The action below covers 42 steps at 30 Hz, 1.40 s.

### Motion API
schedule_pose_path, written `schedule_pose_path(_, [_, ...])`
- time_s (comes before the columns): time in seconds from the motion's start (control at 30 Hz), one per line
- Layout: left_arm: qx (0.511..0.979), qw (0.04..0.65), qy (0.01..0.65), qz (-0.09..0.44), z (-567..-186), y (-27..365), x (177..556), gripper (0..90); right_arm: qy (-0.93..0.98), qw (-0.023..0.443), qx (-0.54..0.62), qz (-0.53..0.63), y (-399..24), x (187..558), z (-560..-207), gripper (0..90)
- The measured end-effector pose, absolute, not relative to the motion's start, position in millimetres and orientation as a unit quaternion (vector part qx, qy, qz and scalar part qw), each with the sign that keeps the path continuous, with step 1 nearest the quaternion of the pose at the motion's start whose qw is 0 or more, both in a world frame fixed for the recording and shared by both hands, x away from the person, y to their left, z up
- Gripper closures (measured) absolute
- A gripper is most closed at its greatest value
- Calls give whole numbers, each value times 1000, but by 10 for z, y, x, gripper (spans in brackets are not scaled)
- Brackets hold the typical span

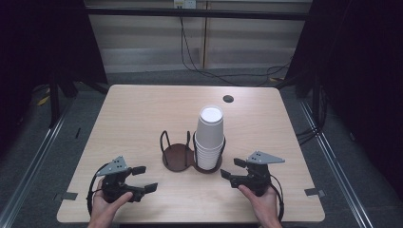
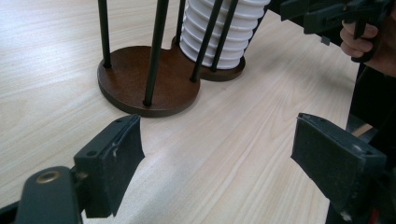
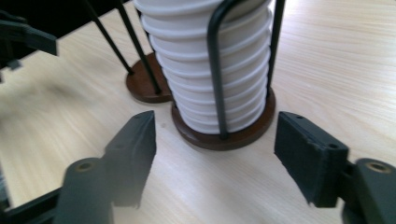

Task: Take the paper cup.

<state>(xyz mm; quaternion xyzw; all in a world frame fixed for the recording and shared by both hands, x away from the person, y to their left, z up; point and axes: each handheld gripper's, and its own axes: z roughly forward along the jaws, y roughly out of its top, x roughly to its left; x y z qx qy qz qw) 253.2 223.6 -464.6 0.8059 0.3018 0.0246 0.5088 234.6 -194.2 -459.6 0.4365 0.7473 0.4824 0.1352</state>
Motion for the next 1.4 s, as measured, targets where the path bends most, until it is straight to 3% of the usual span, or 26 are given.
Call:
schedule_pose_path(0.27, [806,511,296,30,-4646,2228,2521,162,753,112,430,486,-1960,2337,-4555,342])
schedule_pose_path(0.4, [804,512,299,43,-4634,2252,2507,161,756,112,430,481,-1939,2315,-4517,325])
schedule_pose_path(0.53, [807,511,294,40,-4629,2266,2505,161,764,90,419,482,-1925,2308,-4467,226])
schedule_pose_path(0.83, [802,523,289,16,-4623,2280,2521,161,775,79,405,478,-1905,2372,-4355,206])
schedule_pose_path(1.4, [811,509,288,29,-4627,2256,2529,164,776,107,390,483,-1954,2418,-4061,229])
